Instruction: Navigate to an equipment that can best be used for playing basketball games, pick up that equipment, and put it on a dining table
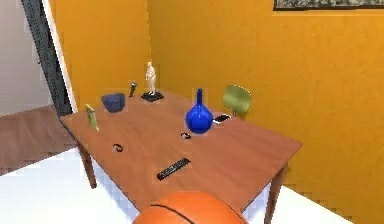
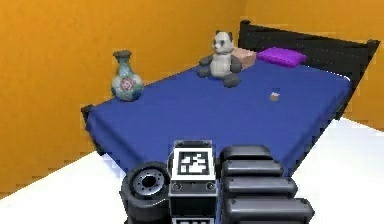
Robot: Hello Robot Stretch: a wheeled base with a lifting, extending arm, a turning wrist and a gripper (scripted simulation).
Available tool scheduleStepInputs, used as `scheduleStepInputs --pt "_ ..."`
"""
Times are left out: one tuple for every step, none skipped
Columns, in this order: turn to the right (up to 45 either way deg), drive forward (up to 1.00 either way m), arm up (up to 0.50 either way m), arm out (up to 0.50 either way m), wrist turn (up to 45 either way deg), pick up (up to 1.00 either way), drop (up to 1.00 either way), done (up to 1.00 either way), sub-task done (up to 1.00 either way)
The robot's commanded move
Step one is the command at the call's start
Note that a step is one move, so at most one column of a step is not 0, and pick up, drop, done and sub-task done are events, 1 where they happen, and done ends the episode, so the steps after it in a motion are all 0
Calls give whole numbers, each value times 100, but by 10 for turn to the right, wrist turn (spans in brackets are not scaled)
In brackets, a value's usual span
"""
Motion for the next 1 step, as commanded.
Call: scheduleStepInputs --pt "0 15 0 0 0 0 0 0 0"
